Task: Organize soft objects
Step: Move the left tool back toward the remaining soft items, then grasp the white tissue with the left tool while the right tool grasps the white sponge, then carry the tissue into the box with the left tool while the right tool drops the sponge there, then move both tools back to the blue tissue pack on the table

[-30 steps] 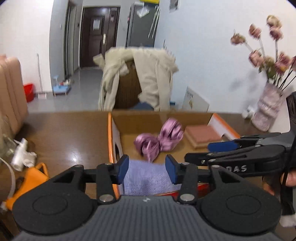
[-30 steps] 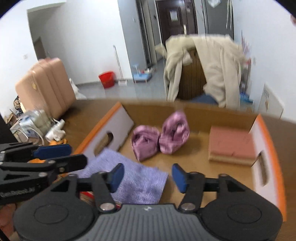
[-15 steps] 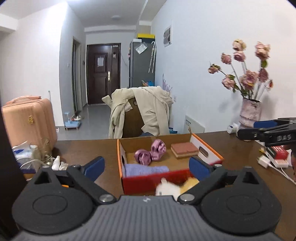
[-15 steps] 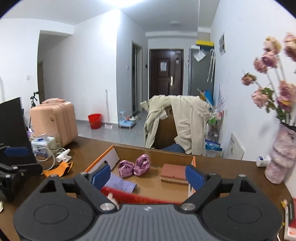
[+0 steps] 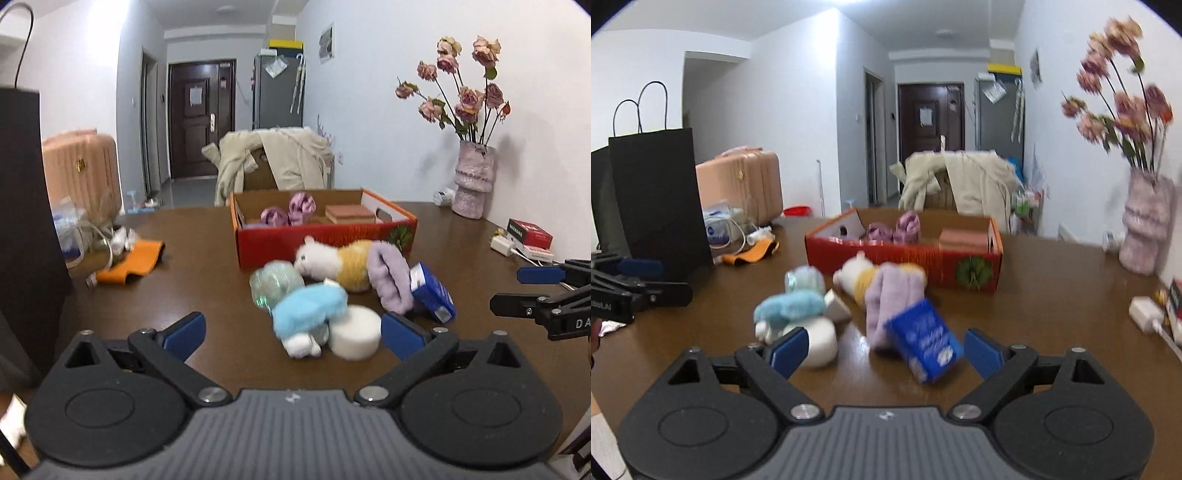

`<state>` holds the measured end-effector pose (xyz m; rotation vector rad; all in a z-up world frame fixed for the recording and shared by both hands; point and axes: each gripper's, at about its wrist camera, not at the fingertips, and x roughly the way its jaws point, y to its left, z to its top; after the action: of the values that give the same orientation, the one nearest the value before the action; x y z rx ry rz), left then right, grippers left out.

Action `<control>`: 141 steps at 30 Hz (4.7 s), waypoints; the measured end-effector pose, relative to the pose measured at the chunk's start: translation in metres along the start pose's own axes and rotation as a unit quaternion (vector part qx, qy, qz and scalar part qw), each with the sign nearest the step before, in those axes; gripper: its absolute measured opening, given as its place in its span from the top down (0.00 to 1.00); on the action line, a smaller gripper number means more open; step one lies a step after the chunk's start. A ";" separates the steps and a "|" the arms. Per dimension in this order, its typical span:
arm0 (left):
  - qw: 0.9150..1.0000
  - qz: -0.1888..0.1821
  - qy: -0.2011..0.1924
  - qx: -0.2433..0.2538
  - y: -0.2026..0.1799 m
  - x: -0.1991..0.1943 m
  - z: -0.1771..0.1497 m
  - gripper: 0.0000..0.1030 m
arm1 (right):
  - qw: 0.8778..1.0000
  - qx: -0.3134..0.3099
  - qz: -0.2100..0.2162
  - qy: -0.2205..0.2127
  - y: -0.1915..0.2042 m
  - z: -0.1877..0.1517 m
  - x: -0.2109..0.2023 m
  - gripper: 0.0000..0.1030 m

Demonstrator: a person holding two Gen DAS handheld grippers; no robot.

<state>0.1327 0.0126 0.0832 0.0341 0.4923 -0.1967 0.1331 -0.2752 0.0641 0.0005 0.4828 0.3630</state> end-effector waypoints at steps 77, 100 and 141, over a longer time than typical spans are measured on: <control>0.991 0.077 0.102 0.045 0.051 0.383 0.159 0.70 | 0.983 -0.002 0.052 0.174 -0.094 0.182 0.417 0.31; 0.998 0.044 -0.034 -0.031 0.017 0.116 0.173 0.17 | 0.997 -0.063 -0.016 -0.043 -0.063 0.205 0.110 0.14; 0.983 -0.171 0.071 -0.009 -0.119 0.168 0.037 0.74 | 0.979 0.178 0.079 0.052 -0.095 -0.018 0.109 0.44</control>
<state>0.2722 -0.1374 0.0382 -0.0547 0.6413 -0.5297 0.2470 -0.3285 -0.0097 0.3712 0.6485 0.4294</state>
